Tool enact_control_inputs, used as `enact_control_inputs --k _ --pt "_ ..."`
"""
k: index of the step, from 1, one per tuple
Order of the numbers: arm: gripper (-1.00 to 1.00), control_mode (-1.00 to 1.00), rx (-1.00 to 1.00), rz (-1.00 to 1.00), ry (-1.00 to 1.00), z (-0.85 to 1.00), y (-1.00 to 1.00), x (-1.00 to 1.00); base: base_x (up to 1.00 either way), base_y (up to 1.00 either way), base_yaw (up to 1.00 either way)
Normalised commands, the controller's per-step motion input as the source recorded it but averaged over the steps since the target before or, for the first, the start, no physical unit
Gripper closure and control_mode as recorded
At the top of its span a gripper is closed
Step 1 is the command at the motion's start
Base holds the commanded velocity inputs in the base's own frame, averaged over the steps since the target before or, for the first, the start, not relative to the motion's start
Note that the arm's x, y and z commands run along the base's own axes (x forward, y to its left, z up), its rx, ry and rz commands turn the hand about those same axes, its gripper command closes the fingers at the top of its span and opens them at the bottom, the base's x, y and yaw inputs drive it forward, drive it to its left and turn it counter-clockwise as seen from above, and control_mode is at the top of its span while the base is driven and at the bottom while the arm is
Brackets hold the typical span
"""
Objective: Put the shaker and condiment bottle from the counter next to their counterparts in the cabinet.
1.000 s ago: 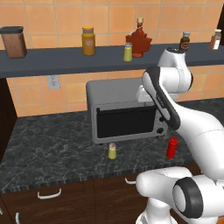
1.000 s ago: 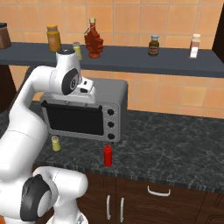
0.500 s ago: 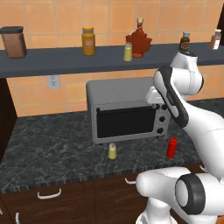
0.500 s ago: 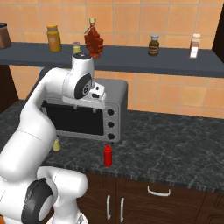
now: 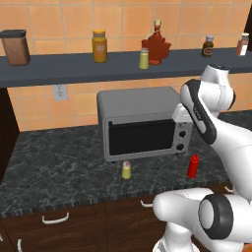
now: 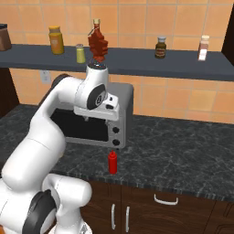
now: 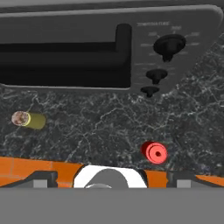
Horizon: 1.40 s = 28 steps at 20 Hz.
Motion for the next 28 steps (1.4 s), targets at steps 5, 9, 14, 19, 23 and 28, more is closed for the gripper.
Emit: enact_control_inputs --k 5,9,14,19,23,28 --pt "-1.00 -1.00 0.07 0.02 -0.10 -0.23 -0.52 -0.05 0.00 0.00 0.00" --pt "-1.00 -1.00 0.19 0.00 -0.09 -0.11 -0.68 -0.05 0.00 0.00 0.00" --pt "-1.00 -1.00 0.17 0.09 -0.09 -0.09 -0.49 -0.07 0.00 0.00 0.00" --pt "-1.00 -1.00 0.07 0.20 0.00 -0.18 -0.42 -0.05 0.00 0.00 0.00" --pt "-1.00 -1.00 0.00 0.10 0.05 -0.07 -0.11 -0.01 0.00 0.00 0.00" --pt "-1.00 -1.00 0.12 -0.01 -0.12 -0.02 -0.29 -0.40 0.00 0.00 0.00"
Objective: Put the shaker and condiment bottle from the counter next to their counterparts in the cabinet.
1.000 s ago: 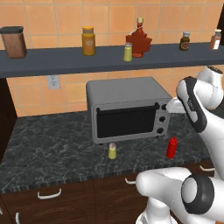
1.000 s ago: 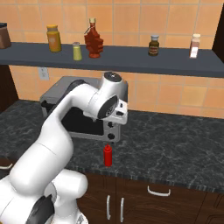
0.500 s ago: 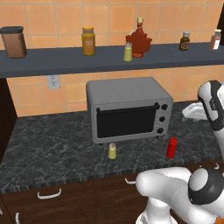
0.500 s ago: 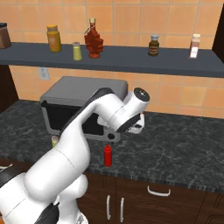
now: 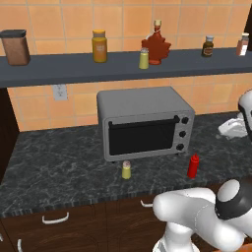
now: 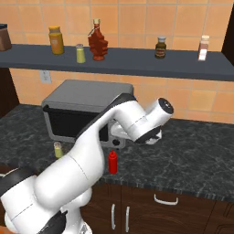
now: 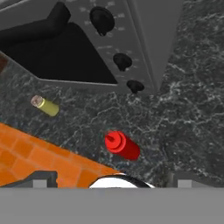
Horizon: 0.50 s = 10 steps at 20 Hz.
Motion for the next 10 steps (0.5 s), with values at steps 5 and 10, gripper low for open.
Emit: enact_control_inputs --k 5,10 --pt "-1.00 -1.00 0.35 -0.06 -0.33 -0.08 -0.13 -0.30 0.00 0.00 0.00" --pt "-1.00 -1.00 0.36 0.02 -0.35 -0.16 0.10 -0.05 0.00 0.00 0.00"
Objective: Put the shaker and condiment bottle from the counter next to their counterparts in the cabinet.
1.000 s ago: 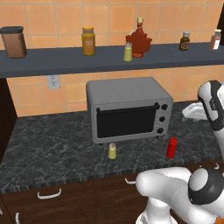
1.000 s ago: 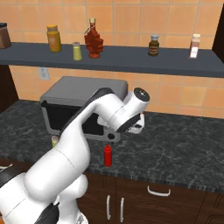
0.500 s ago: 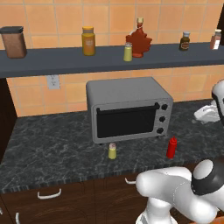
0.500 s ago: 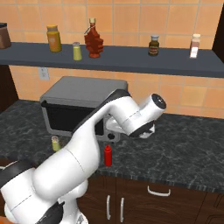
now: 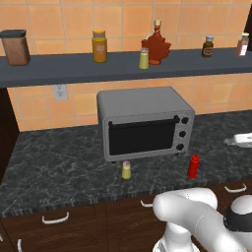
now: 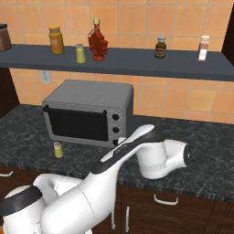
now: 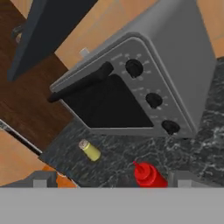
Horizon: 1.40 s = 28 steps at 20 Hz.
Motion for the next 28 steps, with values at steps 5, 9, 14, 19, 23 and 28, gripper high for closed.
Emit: enact_control_inputs --k 5,9,14,19,23,28 --pt "-1.00 -1.00 0.16 0.07 -0.34 -0.04 0.27 -0.12 0.00 0.00 0.00" --pt "-1.00 -1.00 0.02 0.16 -0.29 0.00 -0.05 -0.32 0.00 0.00 0.00" --pt "-1.00 -1.00 0.00 0.10 0.00 -0.03 0.00 -0.11 0.00 0.00 0.00" --pt "-1.00 -1.00 -0.12 0.07 -0.12 0.00 0.01 -0.29 0.00 0.00 0.00" --pt "-1.00 -1.00 -0.28 0.01 -0.27 0.00 0.16 -0.39 0.00 0.00 0.00" --pt "-1.00 -1.00 -0.26 0.03 -0.12 -0.01 0.36 -0.14 0.00 0.00 0.00"
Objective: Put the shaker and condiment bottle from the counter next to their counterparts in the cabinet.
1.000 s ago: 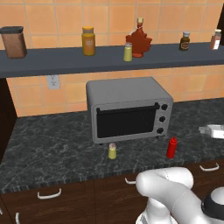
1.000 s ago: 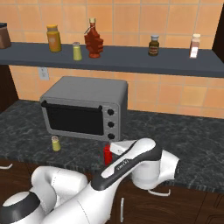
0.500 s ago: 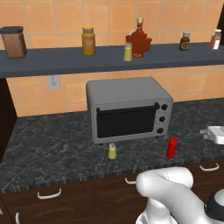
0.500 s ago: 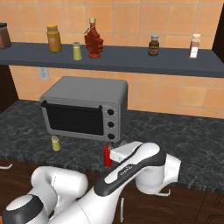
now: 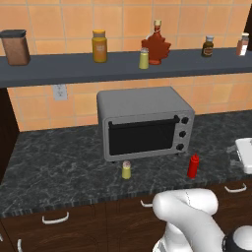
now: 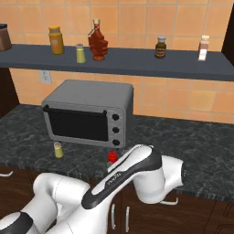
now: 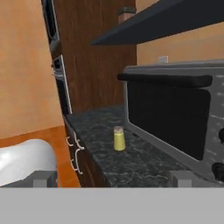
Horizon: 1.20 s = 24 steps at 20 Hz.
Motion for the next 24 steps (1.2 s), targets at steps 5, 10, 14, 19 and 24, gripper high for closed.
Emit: enact_control_inputs --k 5,10,14,19,24 --pt "-1.00 -1.00 -0.06 0.03 0.00 -0.04 0.13 0.00 0.00 0.00 0.00" --pt "-1.00 -1.00 0.00 0.00 0.00 -0.06 0.00 0.32 0.00 0.00 0.00" --pt "-1.00 -1.00 -0.02 0.01 -0.02 -0.56 0.03 0.16 0.00 0.00 0.00" --pt "-1.00 -1.00 -0.01 0.09 -0.05 -0.50 -0.10 0.00 0.00 0.00 0.00" --pt "-1.00 -1.00 0.01 0.10 -0.05 0.00 0.00 0.06 0.00 0.00 0.00"
